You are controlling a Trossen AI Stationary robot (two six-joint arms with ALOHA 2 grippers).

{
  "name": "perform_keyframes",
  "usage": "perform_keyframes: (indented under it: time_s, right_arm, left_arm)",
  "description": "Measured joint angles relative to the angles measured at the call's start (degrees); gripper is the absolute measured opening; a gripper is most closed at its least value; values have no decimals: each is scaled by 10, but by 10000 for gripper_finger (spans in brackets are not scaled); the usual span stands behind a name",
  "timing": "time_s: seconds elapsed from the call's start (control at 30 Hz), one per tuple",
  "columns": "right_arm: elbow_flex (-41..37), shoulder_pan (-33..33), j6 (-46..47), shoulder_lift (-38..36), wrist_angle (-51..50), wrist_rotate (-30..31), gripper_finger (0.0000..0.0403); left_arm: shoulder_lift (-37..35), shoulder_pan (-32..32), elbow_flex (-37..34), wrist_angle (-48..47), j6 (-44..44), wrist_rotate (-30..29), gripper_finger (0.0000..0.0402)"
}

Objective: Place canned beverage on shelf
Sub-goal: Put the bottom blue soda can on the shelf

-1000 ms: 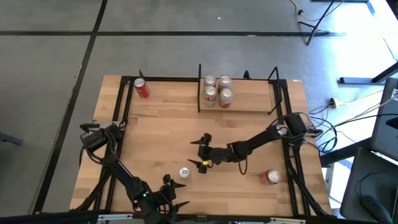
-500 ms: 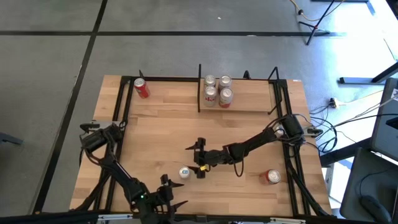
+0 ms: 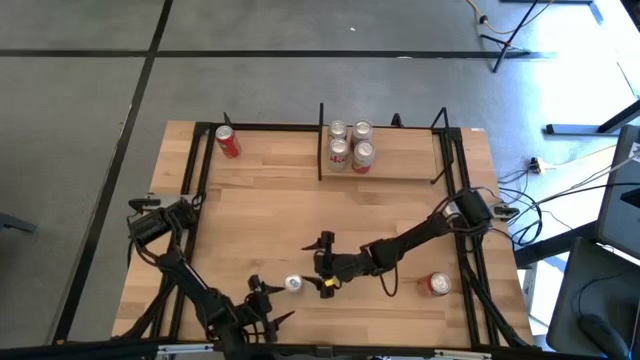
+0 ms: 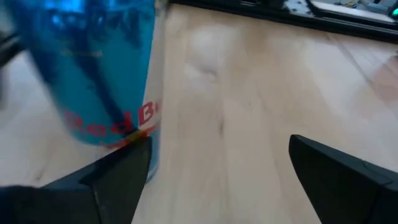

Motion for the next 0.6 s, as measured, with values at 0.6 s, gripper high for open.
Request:
perform_keyframes:
  time_s: [0.6]
  right_arm:
    - [41,27,2,-3,-43,-108,372]
  left_arm:
    - [0,6,0,-67,-63,4,315]
